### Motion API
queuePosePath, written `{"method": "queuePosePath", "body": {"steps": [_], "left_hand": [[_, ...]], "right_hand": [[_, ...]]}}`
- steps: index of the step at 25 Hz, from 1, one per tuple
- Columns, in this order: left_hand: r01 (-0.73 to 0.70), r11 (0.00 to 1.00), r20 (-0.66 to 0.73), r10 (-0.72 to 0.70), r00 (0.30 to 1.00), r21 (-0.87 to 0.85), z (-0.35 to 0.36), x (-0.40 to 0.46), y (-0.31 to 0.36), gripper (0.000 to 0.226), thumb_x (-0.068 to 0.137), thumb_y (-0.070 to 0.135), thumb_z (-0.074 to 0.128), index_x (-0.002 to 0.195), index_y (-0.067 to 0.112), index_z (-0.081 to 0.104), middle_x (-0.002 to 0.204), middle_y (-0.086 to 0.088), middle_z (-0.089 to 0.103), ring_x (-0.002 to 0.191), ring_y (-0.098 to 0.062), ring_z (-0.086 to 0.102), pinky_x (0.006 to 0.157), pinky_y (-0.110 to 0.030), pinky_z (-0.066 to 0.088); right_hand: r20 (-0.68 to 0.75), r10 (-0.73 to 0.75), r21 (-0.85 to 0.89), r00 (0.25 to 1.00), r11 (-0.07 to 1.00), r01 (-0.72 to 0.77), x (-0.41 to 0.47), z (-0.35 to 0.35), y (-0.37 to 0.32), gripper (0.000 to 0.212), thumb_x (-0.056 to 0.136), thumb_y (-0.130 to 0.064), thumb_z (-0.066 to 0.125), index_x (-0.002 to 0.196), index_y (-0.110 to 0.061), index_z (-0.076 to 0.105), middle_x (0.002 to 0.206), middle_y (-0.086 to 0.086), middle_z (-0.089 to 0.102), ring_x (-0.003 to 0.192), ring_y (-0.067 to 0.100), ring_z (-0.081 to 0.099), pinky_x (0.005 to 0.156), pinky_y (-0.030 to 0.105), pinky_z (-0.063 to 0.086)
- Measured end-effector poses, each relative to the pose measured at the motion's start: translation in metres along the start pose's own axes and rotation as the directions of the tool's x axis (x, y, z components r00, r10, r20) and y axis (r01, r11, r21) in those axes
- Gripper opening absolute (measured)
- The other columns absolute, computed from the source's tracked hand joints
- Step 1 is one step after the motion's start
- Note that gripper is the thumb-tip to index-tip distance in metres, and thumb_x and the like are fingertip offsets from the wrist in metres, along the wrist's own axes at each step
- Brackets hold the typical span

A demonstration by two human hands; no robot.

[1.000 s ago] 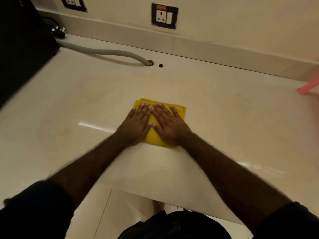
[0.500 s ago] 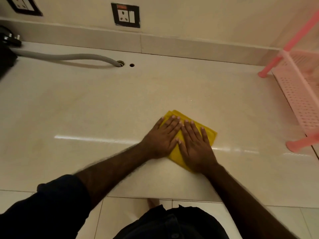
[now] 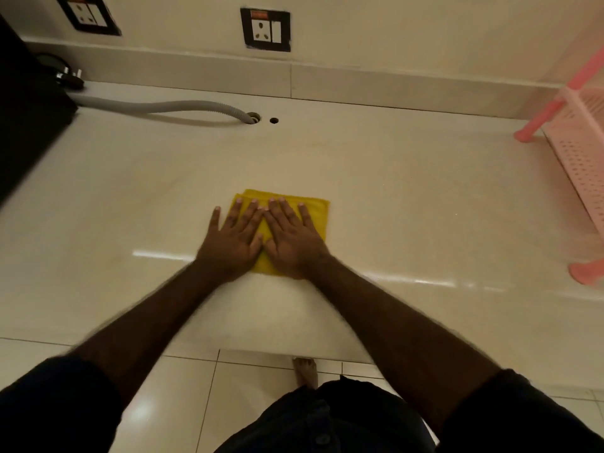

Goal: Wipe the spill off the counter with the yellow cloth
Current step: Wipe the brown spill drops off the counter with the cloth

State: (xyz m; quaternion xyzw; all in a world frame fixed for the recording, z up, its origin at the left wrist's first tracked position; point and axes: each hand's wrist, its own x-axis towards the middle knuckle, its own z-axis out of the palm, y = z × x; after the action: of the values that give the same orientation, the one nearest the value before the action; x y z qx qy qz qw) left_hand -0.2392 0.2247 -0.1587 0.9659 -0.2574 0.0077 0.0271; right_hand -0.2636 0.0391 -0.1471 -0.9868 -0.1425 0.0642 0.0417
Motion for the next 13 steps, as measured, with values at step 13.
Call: {"method": "queuePosePath", "body": {"steps": [13], "left_hand": [[0.184, 0.982, -0.097, -0.187, 0.978, -0.035, 0.003, -0.089, 0.027, 0.067, 0.103, 0.04, 0.024, 0.161, 0.007, 0.029, 0.17, -0.015, 0.025, 0.158, -0.039, 0.019, 0.124, -0.067, 0.016]], "right_hand": [[-0.24, -0.034, 0.115, 0.97, 0.991, 0.063, -0.049, 0.016, -0.028, 0.064, 0.109, -0.044, 0.037, 0.162, -0.008, 0.037, 0.173, 0.013, 0.03, 0.163, 0.028, 0.023, 0.132, 0.053, 0.019]]}}
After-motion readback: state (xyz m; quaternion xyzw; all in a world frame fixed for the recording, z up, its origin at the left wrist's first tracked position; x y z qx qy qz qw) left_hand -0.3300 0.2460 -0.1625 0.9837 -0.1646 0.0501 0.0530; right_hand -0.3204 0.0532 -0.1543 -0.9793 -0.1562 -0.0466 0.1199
